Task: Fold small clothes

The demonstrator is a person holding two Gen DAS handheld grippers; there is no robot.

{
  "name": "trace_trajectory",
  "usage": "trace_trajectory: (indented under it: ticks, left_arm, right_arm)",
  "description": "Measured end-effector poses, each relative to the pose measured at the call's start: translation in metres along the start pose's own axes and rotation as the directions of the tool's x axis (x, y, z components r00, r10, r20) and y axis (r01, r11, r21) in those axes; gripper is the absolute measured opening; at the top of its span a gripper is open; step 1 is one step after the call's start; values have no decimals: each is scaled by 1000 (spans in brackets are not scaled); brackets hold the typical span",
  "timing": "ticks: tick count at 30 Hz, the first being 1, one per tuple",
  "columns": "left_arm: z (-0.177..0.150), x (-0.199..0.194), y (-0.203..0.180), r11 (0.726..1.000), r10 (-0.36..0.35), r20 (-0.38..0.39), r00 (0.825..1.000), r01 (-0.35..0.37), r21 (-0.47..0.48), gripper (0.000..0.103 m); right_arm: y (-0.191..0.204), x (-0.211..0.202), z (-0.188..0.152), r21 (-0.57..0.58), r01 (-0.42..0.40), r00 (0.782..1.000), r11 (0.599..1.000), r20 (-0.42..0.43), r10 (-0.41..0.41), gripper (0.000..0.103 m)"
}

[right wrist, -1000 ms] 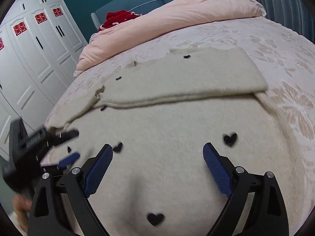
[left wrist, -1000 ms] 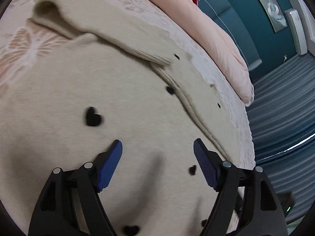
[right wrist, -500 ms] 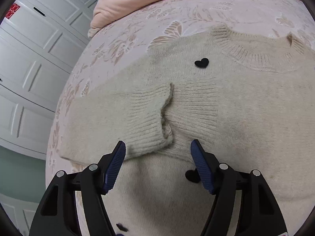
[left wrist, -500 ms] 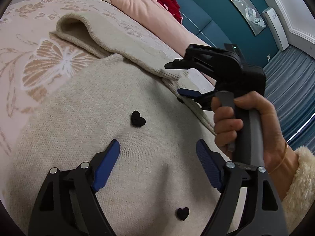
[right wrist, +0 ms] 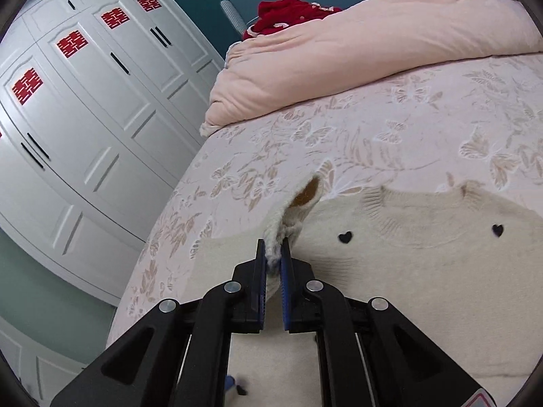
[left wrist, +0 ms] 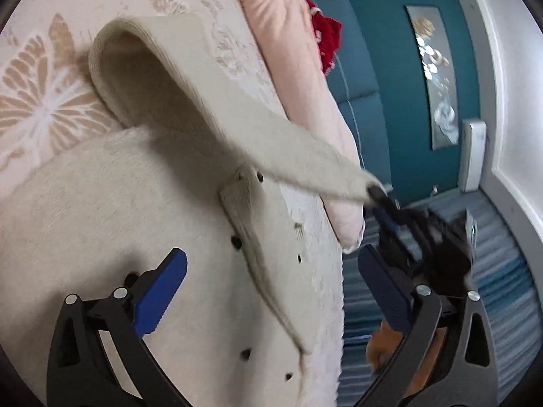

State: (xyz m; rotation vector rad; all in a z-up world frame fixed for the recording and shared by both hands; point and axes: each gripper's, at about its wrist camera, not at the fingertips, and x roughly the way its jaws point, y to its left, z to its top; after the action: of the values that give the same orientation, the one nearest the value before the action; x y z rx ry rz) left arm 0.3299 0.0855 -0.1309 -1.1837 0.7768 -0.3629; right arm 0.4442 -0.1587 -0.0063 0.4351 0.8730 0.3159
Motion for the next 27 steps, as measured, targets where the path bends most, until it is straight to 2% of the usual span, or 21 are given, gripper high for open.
trace_trajectory:
  ticks: [2,4,6,9,10,12,14,15,16,17,18,19,20,21,23,24,27]
  left_arm:
    - [19,19,-3,998,36,65,997,-33,-48,98]
    - [34,27,-8,995,92,140,986,-87,-41,95]
    - [43,31,-12,987,161,178,971,-162,-14,86]
    - [47,31,1,974,222,180,958,-225,-3,81]
    - [45,33,10,972,232,155,960,-235,4,79]
    - [40,33,19,957,268,160,950,-282,74,67]
    - [26,37,14,917,297,204,933,-338,211,67]
    - [18,40,13,887,314,224,923,-369,277,67]
    - [11,45,12,855,328,241,913,-395,335,67]
    - [4,45,14,834,333,251,909,-408,372,67]
    - [1,43,14,832,326,255,911,-404,381,69]
    - [2,42,15,837,317,251,915,-394,379,70]
    - [3,43,16,842,311,248,917,-387,376,70]
    - [4,44,16,842,305,250,919,-383,379,71]
    - [2,45,15,838,300,251,920,-380,391,73]
    - [2,46,14,835,302,252,919,-383,395,74]
    - [1,49,12,830,302,251,920,-383,405,76]
  right_arm:
    - [-19,-21,7,-4,31,999,1000,22,-30,7]
    - [-41,-48,11,0,64,996,998,67,-64,7]
    - [-76,-83,6,36,107,986,994,124,-110,7]
    - [-151,-121,-21,181,166,967,969,164,-196,7]
    - [-180,-126,-36,243,180,963,953,152,-221,6]
    - [-233,-124,-71,353,227,955,908,102,-278,4]
    - [-276,-114,-106,430,308,936,849,22,-350,1]
    - [-292,-108,-122,474,305,939,826,-4,-344,1]
    - [-304,-106,-136,522,262,951,812,6,-310,0]
    - [-311,-111,-146,563,188,962,805,62,-267,0]
    - [-312,-116,-149,585,156,962,796,91,-256,0]
    - [-308,-120,-149,588,144,961,796,110,-255,5]
    - [-302,-123,-146,573,121,962,810,133,-238,15]
    - [-292,-125,-143,552,107,963,827,149,-224,18]
    - [-275,-117,-135,496,97,972,863,141,-190,45]
    - [-265,-110,-130,466,126,973,876,116,-202,59]
    - [-245,-78,-125,397,193,973,897,43,-229,59]
